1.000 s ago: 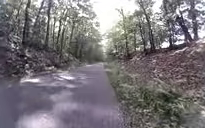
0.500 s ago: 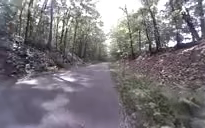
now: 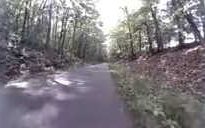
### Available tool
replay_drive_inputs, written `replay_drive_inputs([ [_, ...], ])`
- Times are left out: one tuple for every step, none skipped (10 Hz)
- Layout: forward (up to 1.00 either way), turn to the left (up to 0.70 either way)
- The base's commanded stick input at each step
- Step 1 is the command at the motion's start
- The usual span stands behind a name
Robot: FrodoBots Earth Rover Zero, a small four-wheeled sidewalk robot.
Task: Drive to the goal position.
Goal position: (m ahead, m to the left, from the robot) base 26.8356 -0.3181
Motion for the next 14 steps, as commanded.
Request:
replay_drive_inputs([
  [0.70,0.14],
  [0.70,0.10],
  [0.70,0.02],
  [0.70,0.00],
  [0.70,0.00],
  [0.70,0.00],
  [0.70,0.00],
  [0.70,0.00],
  [0.70,0.00],
  [0.70,0.00],
  [0.70,0.00],
  [0.70,0.00],
  [0.70,0.00],
  [0.70,0.00],
])
